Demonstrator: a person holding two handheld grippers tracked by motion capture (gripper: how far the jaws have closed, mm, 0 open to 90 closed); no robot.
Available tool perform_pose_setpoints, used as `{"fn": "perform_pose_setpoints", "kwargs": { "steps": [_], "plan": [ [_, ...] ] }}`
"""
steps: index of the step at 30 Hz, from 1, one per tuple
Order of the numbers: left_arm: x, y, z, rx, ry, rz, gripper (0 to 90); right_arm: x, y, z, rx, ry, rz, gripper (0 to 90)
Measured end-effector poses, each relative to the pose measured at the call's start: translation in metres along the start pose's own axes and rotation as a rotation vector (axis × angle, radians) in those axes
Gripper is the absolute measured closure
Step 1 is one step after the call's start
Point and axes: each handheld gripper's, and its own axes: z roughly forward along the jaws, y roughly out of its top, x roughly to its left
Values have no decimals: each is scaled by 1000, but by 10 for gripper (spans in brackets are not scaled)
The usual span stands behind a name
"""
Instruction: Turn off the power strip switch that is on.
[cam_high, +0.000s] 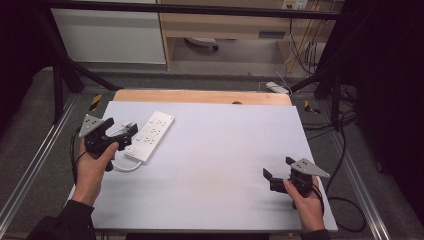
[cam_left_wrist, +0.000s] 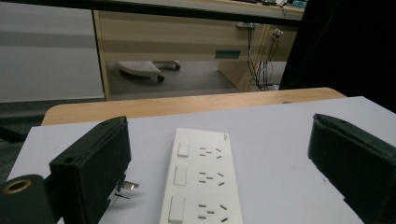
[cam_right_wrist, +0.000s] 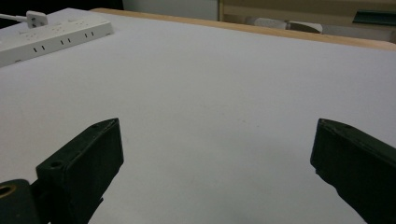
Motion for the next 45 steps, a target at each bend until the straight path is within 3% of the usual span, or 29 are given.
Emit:
{"fn": "perform_pose_setpoints", "kwargs": {
  "steps": [6,12,16,23,29,37,45],
  "plan": [
    [4,7,7,11,6,-15,61,0,0,0,-2,2,-1,29],
    [4,15,16,29,0,-4,86,1,0,0,1,11,-5,30],
    [0,14,23,53,7,10,119,1,0,0,0,13,-7,30],
    [1,12,31,91,31,-20,153,1,0,0,3,18,-5,30],
    [0,12,37,94,46,-13,193,2,0,1,5,23,1,30],
    [4,8,45,108,83,1,334,3,0,1,7,26,-11,30],
    [12,4,50,112,72,-22,495,2,0,1,4,33,3,30]
  ]
}}
